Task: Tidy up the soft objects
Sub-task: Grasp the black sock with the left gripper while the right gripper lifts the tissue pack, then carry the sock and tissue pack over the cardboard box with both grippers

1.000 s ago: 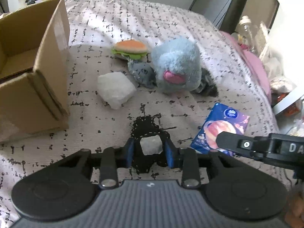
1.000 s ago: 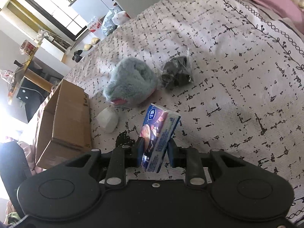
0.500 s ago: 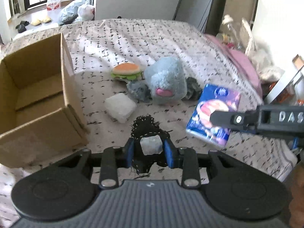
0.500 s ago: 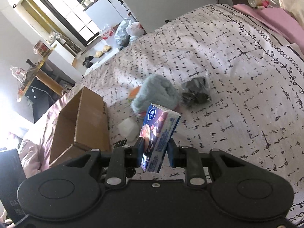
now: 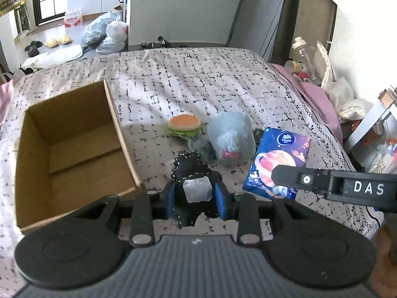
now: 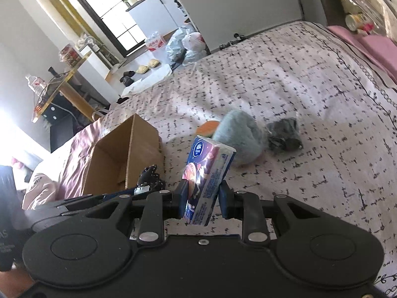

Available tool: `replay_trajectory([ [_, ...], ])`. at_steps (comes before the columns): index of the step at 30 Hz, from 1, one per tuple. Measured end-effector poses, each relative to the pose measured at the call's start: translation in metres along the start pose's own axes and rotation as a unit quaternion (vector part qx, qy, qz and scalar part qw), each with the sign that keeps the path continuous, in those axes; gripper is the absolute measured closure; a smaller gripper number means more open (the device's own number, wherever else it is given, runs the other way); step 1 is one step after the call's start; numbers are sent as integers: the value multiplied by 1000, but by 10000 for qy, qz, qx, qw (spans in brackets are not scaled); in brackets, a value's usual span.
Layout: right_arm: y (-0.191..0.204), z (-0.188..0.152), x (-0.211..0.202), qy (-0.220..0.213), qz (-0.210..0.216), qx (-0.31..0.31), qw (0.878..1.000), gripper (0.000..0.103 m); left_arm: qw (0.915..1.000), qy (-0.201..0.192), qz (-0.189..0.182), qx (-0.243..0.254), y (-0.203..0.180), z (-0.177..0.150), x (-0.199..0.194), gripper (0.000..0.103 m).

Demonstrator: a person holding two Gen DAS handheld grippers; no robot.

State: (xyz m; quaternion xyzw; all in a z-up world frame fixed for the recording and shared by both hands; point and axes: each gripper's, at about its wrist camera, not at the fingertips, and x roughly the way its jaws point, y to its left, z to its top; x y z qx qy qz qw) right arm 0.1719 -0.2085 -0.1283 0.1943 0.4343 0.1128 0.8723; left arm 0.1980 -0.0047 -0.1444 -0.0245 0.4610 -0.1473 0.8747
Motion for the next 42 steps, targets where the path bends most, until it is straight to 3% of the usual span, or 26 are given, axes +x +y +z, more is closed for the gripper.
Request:
replay_trajectory([
  [7, 22, 8, 2, -63, 87, -324, 9994, 77, 10000, -22, -2, 35, 20, 5, -20, 71],
  [22, 75, 17, 22, -121, 506, -834, 9952, 77, 9960, -354, 689, -438, 92, 15, -57, 70],
  [33, 109, 14, 51, 219, 630, -1134, 9913, 77, 9894, -452, 908, -1037, 141, -4, -43, 70],
  [42, 130, 10, 70, 407, 696, -1382, 9871, 77, 9881, -274, 837, -1262, 153, -18, -31, 68],
])
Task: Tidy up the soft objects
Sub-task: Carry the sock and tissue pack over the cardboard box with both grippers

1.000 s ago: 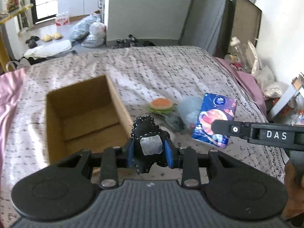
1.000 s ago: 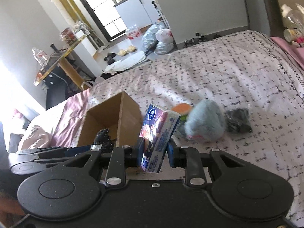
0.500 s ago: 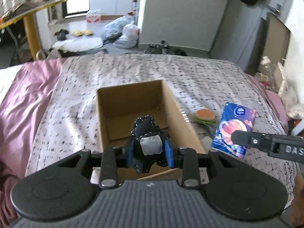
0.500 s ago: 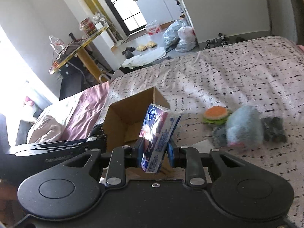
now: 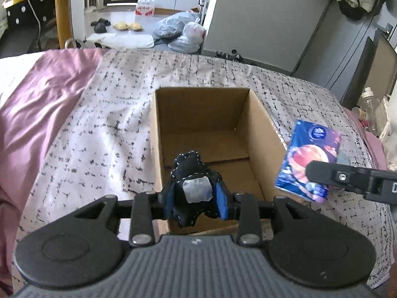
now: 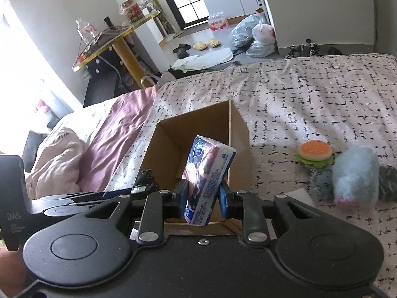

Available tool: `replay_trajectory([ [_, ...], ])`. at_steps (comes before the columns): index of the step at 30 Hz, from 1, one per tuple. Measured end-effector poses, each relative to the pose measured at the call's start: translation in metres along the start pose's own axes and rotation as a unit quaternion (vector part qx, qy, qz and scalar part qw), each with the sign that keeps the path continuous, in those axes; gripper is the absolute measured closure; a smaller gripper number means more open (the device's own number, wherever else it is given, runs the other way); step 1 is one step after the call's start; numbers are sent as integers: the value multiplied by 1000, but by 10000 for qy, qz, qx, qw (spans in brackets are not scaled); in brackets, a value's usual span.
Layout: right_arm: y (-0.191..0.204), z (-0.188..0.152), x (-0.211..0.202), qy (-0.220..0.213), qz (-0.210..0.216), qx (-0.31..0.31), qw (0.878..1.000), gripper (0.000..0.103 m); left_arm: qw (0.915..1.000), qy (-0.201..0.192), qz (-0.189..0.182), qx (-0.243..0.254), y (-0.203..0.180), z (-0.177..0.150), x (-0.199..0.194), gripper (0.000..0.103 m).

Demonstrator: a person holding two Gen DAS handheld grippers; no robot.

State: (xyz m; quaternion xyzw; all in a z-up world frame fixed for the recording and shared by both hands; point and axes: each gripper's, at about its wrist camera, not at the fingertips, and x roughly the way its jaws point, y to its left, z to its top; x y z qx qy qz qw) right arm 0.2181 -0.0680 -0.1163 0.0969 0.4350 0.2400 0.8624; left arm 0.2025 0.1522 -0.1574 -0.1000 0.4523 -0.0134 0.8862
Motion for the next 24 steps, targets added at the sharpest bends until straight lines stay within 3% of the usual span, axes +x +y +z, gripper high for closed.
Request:
replay_trajectory([
  [9, 11, -6, 21, 254, 24, -38, 9997, 77, 9997, 42, 101, 214, 1, -2, 5, 66],
  [18, 16, -7, 28, 383, 85, -85, 9992, 82, 9999, 80, 22, -150, 5, -1, -5, 59],
  [24, 7, -6, 36, 474, 230, 213, 9984, 83, 9989, -238, -72, -396, -1, 5, -28, 40],
])
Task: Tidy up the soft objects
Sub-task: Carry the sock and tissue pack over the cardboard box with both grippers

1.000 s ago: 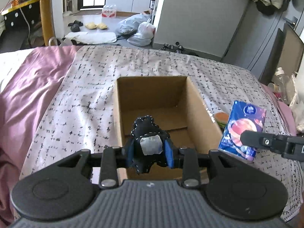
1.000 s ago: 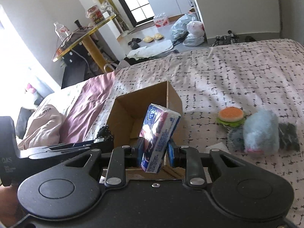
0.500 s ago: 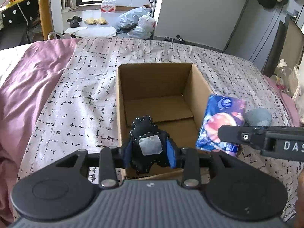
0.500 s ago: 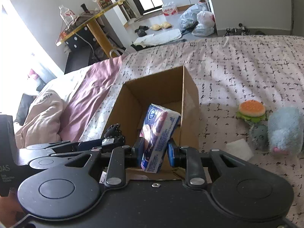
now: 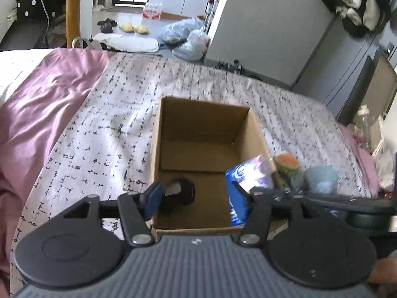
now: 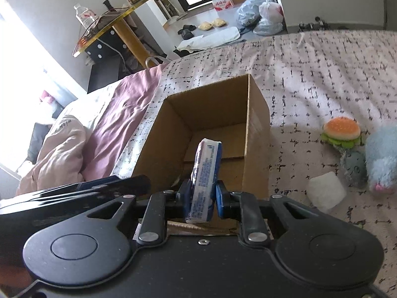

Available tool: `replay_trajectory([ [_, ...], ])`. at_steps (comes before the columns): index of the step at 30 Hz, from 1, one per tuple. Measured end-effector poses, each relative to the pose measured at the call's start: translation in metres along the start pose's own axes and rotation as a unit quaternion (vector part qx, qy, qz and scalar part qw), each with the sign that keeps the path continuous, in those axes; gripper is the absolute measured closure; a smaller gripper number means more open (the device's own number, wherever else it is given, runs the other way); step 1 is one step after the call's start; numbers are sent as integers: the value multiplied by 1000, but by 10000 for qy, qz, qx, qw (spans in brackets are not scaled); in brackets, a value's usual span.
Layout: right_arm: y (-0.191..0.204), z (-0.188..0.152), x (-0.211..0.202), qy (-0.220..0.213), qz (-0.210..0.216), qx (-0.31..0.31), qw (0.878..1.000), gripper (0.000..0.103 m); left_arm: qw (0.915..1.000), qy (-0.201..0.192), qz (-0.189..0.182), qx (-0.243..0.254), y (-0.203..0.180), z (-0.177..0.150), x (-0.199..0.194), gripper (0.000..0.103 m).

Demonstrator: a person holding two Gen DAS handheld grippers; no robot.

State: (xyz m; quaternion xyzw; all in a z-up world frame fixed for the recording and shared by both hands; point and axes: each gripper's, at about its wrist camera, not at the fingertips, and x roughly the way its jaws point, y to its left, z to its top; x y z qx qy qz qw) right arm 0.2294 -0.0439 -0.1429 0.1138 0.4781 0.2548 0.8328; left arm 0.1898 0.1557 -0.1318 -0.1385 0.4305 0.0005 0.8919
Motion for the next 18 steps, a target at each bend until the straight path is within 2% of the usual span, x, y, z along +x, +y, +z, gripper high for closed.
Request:
replay_trajectory([
  [7, -2, -1, 11, 149, 265, 201, 9993, 82, 9999, -40, 118, -103, -3, -1, -5, 26],
  [13, -7, -3, 12, 195, 413, 404, 9981, 76, 9992, 6, 185, -367, 5, 1, -4, 24],
  [15, -8, -4, 7, 166, 416, 408, 9982, 72, 9988, -72, 201, -431, 5, 3, -6, 23],
  [18, -10, -7, -6, 24, 374, 386, 9986, 55, 9981, -196, 180, -562, 5, 5, -8, 23],
])
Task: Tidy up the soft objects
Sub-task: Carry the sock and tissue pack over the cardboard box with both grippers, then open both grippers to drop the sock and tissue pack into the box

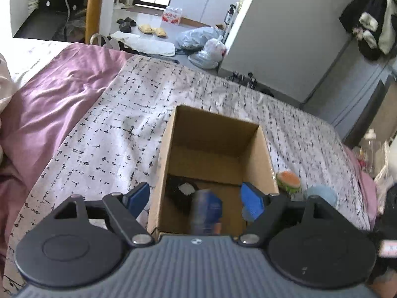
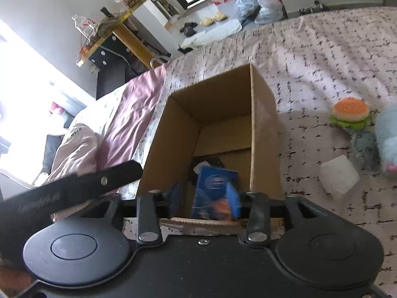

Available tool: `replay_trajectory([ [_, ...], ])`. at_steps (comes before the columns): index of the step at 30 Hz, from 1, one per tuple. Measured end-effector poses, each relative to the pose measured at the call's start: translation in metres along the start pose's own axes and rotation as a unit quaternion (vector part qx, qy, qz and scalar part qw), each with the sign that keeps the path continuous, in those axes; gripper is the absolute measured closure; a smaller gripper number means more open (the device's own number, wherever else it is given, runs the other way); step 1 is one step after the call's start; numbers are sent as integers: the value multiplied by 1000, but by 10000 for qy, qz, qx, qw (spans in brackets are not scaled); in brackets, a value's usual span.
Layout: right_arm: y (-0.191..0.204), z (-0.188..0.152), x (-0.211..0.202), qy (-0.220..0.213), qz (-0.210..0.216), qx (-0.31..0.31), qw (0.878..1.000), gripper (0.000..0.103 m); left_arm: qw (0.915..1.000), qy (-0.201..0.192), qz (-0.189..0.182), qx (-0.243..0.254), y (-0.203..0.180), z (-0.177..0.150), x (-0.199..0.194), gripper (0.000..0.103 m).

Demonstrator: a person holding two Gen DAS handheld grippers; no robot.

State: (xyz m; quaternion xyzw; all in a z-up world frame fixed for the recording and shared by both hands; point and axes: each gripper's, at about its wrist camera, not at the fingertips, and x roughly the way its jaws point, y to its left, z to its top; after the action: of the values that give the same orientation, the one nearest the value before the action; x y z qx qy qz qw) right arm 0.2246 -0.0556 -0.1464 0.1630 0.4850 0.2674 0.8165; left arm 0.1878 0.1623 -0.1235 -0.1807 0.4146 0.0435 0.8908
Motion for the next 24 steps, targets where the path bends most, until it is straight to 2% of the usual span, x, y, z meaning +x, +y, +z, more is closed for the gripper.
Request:
replay_trajectory([
  [2, -1, -2, -9, -88, 25, -5, 10000, 48, 10000, -92, 28, -23, -3, 0, -2, 23],
  [5, -4, -5, -22, -136, 88, 49, 9999, 47, 9995, -253, 182, 80, -11, -2, -5, 23],
  [9, -9, -8, -43, -354, 14, -67, 9993, 26, 9995, -222, 202, 99, -22, -5, -8, 23],
  [10, -11, -9, -49, -409, 14, -140, 9991, 25, 9995, -234, 168, 117, -25, -6, -9, 23],
  [12, -15, -10, -60, -483, -34, -273, 9985, 15, 9994, -315, 24, 123, -31, -7, -13, 23],
  [14, -22, -11, -69, -549, -71, -294, 9980, 14, 9992, -386, -83, 95, -37, -8, -17, 23],
  [20, -39, -15, -91, -814, -105, -319, 9961, 1, 9988, -366, -313, -24, -59, -12, -20, 23],
  [24, -49, -17, -104, -970, -164, -378, 9944, 0, 9985, -326, -428, 111, -78, -22, -22, 23],
])
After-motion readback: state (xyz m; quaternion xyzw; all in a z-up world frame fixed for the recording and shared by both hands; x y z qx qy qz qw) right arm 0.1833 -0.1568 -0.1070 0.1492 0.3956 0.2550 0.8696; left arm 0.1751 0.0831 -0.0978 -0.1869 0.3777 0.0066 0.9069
